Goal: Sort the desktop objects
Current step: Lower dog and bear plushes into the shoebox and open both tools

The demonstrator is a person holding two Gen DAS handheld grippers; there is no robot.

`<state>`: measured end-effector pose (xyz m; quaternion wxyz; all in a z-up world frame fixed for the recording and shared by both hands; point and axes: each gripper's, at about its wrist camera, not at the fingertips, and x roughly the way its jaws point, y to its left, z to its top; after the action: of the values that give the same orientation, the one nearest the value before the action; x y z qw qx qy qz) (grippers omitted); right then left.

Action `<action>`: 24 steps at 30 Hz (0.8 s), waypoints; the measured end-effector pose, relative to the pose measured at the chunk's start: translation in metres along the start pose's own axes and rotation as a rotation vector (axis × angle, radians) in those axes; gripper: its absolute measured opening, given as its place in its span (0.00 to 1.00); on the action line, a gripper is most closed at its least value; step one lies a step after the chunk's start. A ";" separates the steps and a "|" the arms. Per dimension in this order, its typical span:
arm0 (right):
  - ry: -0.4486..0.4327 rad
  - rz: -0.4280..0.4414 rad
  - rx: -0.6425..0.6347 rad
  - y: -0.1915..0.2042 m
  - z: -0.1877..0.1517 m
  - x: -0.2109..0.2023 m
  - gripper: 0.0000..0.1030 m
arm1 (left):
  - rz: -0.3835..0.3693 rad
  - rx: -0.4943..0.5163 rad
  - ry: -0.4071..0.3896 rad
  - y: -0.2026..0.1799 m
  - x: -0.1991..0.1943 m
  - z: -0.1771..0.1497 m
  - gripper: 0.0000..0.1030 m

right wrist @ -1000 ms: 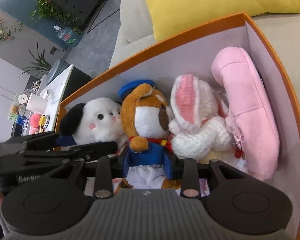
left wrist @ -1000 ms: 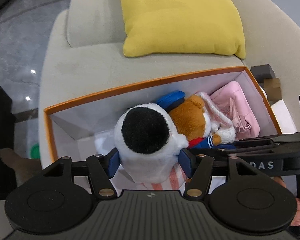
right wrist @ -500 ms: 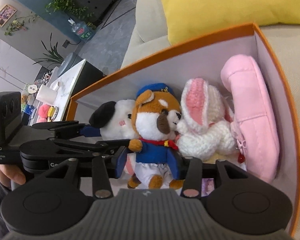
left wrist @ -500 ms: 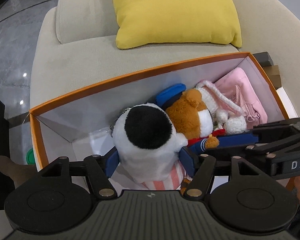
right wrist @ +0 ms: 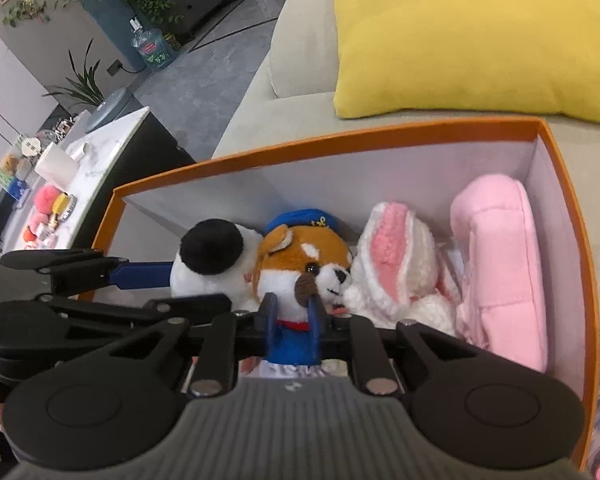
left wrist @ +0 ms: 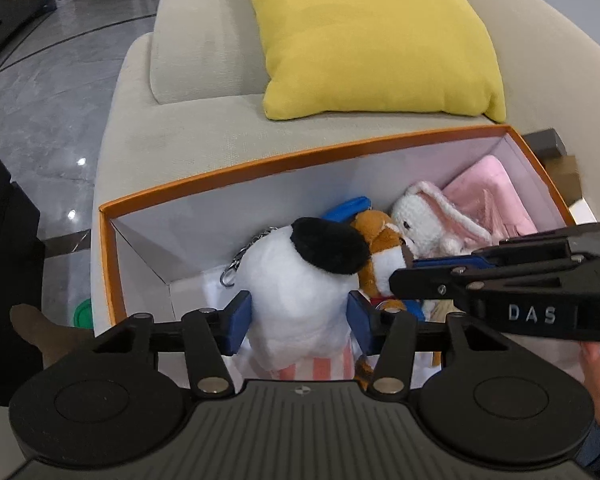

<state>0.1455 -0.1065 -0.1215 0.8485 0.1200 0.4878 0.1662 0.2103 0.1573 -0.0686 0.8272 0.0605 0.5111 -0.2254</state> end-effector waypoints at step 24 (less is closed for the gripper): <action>-0.070 0.073 -0.044 -0.003 -0.005 -0.040 0.20 | 0.082 -0.063 -0.011 -0.010 0.007 0.001 0.64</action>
<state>0.1230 -0.1253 -0.0937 0.8608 0.1248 0.4494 0.2036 0.2095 0.1463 -0.0725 0.8401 0.0544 0.5104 -0.1754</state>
